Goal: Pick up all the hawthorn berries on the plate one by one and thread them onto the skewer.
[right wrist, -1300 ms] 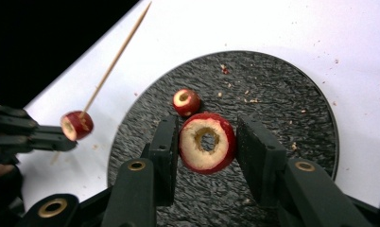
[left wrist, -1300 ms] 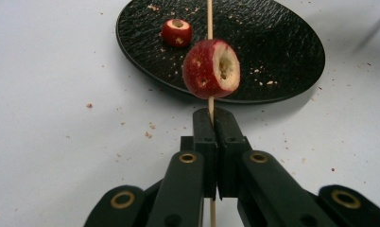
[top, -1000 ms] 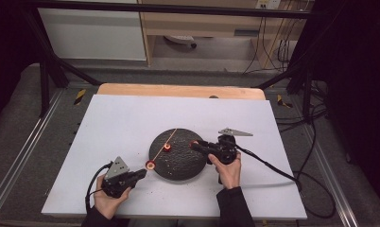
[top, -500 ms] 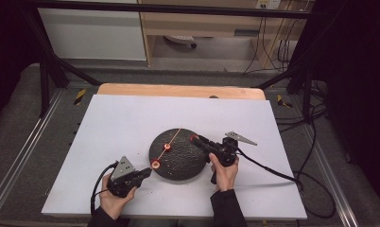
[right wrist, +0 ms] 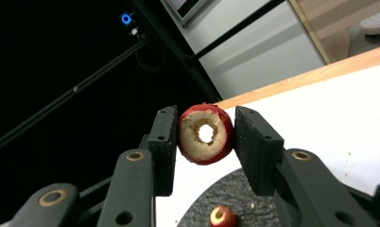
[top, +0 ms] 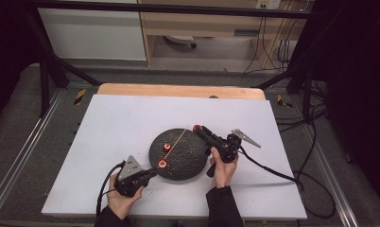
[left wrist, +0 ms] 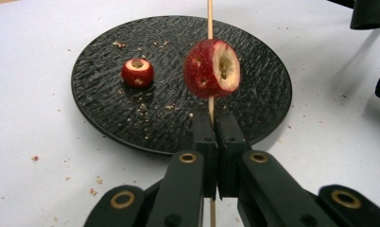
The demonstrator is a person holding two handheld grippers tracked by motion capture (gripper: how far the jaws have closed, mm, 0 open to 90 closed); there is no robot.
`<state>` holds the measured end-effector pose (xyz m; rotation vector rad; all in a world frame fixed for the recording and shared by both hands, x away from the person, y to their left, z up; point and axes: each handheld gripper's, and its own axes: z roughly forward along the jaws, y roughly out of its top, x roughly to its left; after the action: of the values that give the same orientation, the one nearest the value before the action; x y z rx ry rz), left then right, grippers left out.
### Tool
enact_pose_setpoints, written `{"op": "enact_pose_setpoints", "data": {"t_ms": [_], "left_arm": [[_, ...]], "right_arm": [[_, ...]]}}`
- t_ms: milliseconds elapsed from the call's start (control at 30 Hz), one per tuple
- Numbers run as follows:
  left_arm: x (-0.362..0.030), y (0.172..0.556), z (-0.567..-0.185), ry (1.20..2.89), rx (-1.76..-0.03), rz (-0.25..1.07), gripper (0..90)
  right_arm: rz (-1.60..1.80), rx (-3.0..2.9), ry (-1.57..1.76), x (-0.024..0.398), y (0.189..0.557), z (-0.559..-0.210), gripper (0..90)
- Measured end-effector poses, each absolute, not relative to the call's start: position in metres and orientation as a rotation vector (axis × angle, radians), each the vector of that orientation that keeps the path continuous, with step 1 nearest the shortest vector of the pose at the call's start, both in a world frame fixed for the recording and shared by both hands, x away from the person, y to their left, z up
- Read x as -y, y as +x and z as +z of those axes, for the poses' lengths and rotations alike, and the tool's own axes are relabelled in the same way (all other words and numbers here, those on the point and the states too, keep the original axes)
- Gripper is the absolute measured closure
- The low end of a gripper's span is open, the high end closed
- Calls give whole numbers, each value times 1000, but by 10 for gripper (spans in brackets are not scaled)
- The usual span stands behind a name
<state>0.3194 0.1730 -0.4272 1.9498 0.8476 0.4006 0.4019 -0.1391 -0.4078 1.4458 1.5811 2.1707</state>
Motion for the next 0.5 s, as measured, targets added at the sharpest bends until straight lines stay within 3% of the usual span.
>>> {"op": "enact_pose_setpoints", "data": {"t_ms": [500], "left_arm": [[-157,315,-424,1925,-831,383,883]], "right_arm": [[2231,-1389,1424,144,411,-399,616]]}}
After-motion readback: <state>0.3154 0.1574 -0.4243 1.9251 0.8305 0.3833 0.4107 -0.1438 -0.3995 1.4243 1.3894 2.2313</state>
